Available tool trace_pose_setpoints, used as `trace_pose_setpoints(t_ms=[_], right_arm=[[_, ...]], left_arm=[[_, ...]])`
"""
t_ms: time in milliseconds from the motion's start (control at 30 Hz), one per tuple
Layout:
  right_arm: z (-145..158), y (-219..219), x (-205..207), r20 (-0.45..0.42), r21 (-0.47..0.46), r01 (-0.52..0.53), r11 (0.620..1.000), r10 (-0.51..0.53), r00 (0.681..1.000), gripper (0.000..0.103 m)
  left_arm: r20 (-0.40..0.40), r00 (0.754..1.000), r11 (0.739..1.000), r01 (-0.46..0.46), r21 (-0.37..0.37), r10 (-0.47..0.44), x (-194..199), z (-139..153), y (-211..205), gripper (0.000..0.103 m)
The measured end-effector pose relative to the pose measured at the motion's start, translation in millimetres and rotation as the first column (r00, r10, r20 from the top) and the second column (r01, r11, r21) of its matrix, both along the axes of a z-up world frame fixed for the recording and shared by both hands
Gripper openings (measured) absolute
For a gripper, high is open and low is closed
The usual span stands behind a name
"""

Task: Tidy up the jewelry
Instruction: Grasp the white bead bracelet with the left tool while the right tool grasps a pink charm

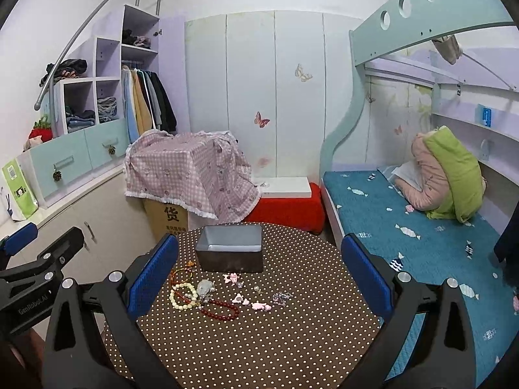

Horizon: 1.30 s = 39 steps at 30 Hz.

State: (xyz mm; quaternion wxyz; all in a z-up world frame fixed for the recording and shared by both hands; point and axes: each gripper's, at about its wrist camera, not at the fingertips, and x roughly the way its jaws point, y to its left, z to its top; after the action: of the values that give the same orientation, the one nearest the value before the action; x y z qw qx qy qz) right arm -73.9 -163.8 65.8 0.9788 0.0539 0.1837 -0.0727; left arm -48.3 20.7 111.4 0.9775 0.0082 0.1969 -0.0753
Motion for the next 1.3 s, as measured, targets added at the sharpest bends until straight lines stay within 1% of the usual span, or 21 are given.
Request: trace_pose_setpoints(t_ms=[167,300,400,500,533,567,633,667,700,800,900,1133,1167,1233,1300], right_arm=[[-6.1,0.5,7.6,-0.023,-0.003,-0.006,1.0,0.006,1.0,0.097],[-18.7,-2.7,17.0,-0.058,-0.001,-0.011,1.0,0.011,0.998,0.097],[-35.4,-10.6,28.2,-0.099,0.012,-0.013,1.0,0.014,0.995,0.097],[-59.7,-21.4,41.9,-0.164,0.019,-0.005,1.0,0.008,0.986,0.097],[-71.8,-25.6,48.9,-0.202,0.025,-0.002,1.0,0.006,0.979,0.097],[-80.8,-28.3,54.1,-0.23,0.028,-0.003,1.0,0.009,0.973,0.097],[-101.2,-33.1,65.2,-0.291,0.033,-0.007,0.999,0.017,0.957,0.097],[-114.3,-35.1,72.2,-0.33,0.039,-0.013,0.999,0.025,0.944,0.097],[-125.4,-36.7,77.8,-0.359,0.048,-0.019,0.999,0.035,0.933,0.097],[-149.2,-40.7,90.2,-0.415,0.075,-0.028,0.997,0.056,0.908,0.095],[-162.0,-41.6,99.7,-0.447,0.087,-0.034,0.996,0.07,0.892,0.094],[-171.4,-43.7,114.1,-0.47,0.098,-0.049,0.994,0.089,0.878,0.093],[-172.4,-43.6,116.0,-0.473,0.099,-0.052,0.994,0.093,0.876,0.092],[-174.9,-44.0,120.3,-0.479,0.101,-0.056,0.993,0.097,0.872,0.09],[-178.5,-45.3,122.6,-0.488,0.104,-0.053,0.993,0.098,0.867,0.087]], left_arm=[[-0.03,1.0,1.0,0.003,0.004,-0.002,11.6,-10.2,-0.2,0.098],[-0.072,0.997,1.0,0.0,0.01,0.0,25.5,-24.7,-0.2,0.098],[-0.131,0.991,1.0,0.004,0.031,0.0,43.3,-46.6,-3.0,0.098],[-0.194,0.981,0.999,0.007,0.05,0.003,61.3,-72.6,-6.5,0.098],[-0.236,0.972,0.998,0.012,0.059,0.002,72.3,-88.1,-8.1,0.098],[-0.262,0.965,0.998,0.016,0.064,0.001,78.1,-97.5,-9.1,0.098],[-0.333,0.943,0.997,0.027,0.079,0.001,95.9,-125.6,-13.0,0.098],[-0.356,0.935,0.996,0.031,0.085,0.001,101.4,-135.7,-14.1,0.098],[-0.389,0.921,0.995,0.036,0.098,0.005,110.7,-149.9,-16.9,0.098],[-0.45,0.893,0.992,0.048,0.115,0.009,129.6,-179.9,-21.3,0.098],[-0.493,0.87,0.989,0.049,0.142,0.028,147.2,-202.0,-24.7,0.098],[-0.564,0.823,0.991,0.013,0.134,0.066,180.3,-226.7,-19.1,0.098],[-0.569,0.82,0.993,0.011,0.117,0.058,182.5,-228.2,-17.2,0.098],[-0.573,0.817,0.994,0.003,0.107,0.059,186.4,-229.7,-14.9,0.098],[-0.584,0.81,0.994,0.003,0.108,0.061,190.2,-232.3,-14.9,0.088]])
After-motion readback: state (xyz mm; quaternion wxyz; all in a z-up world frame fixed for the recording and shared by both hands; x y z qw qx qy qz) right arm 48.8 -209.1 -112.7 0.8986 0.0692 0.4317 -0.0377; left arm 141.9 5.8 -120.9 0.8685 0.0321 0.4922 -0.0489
